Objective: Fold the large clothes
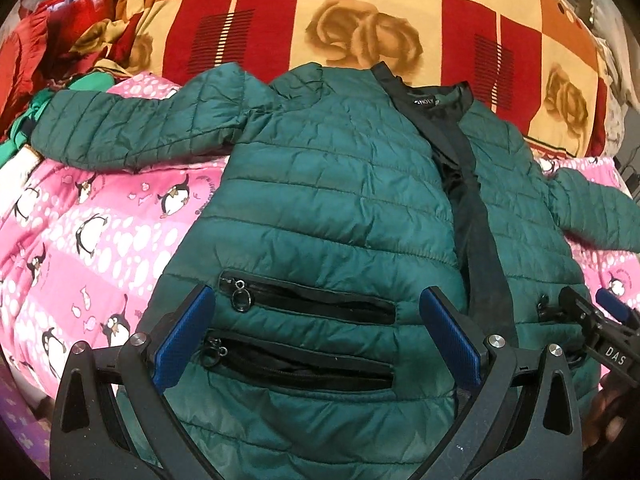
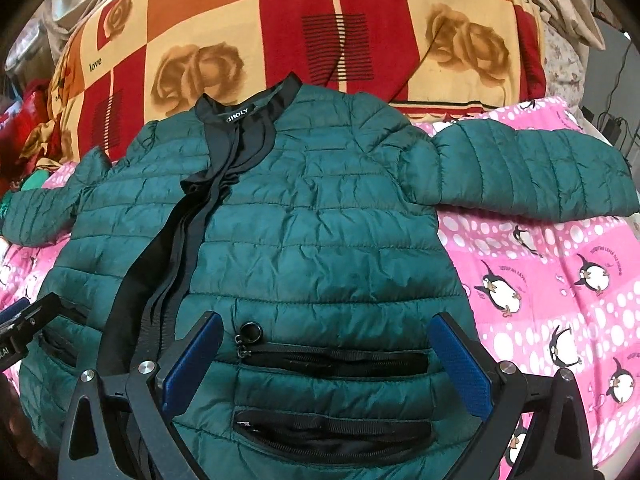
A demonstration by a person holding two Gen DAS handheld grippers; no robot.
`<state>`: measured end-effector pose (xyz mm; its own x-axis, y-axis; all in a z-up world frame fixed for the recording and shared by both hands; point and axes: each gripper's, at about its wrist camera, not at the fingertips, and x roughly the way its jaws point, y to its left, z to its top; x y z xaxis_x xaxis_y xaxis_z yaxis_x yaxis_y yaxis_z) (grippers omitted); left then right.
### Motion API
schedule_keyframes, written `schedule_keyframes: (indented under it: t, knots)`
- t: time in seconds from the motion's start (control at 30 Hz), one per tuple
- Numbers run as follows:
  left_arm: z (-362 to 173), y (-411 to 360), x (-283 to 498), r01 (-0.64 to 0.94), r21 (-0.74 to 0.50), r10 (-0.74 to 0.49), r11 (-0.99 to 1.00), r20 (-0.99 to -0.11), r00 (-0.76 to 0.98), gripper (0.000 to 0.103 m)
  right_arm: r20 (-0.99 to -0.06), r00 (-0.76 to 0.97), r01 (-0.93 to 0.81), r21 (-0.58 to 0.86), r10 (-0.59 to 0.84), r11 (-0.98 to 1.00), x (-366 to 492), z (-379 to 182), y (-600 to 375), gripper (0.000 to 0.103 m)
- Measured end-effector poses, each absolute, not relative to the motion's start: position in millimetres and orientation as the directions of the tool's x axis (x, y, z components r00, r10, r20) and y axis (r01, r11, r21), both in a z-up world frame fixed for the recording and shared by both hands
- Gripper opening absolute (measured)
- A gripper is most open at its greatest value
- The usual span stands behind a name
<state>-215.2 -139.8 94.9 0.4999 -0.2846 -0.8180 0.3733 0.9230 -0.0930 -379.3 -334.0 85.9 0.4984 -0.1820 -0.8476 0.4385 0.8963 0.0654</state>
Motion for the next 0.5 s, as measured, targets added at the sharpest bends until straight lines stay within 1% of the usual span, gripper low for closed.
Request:
schedule_keyframes:
  t: [0.03, 0.07, 0.1, 0.2, 0.27, 0.5]
  knots:
    - [94, -140, -215, 0.375, -0.094, -0.285, 0.922, -0.820, 0.496, 0.103, -0.856, 0.485, 0.443, 0.065, -0.178, 0.894, -366, 90, -337, 0.103]
    - [94, -141, -214, 0.375, -0.094, -0.284, 0.922, -0.821, 0.495, 0.103, -0.859, 0.482, 0.437, 0.066, -0.172, 0.897, -327, 86, -362, 0.103]
    - [93, -141, -214, 0.375, -0.092, -0.283, 0.922, -0.822, 0.494, 0.103, -0.860, 0.482, 0.435, 0.068, -0.169, 0.898, -347, 90, -354, 0.103]
    - [91, -142, -213, 0.379, -0.088, -0.279, 0.921, -0.827, 0.488, 0.103, -0.869, 0.471, 0.419, 0.067, -0.153, 0.905, -323, 83, -371, 0.103]
    - [90, -141, -213, 0.378, -0.088, -0.280, 0.921, -0.827, 0.488, 0.103, -0.869, 0.472, 0.417, 0.068, -0.151, 0.906, -294, 63, -384, 0.103]
    - [89, -138, -212, 0.367, -0.082, -0.271, 0.927, -0.820, 0.503, 0.102, -0.869, 0.467, 0.422, 0.054, -0.166, 0.905, -301, 67, -375, 0.103]
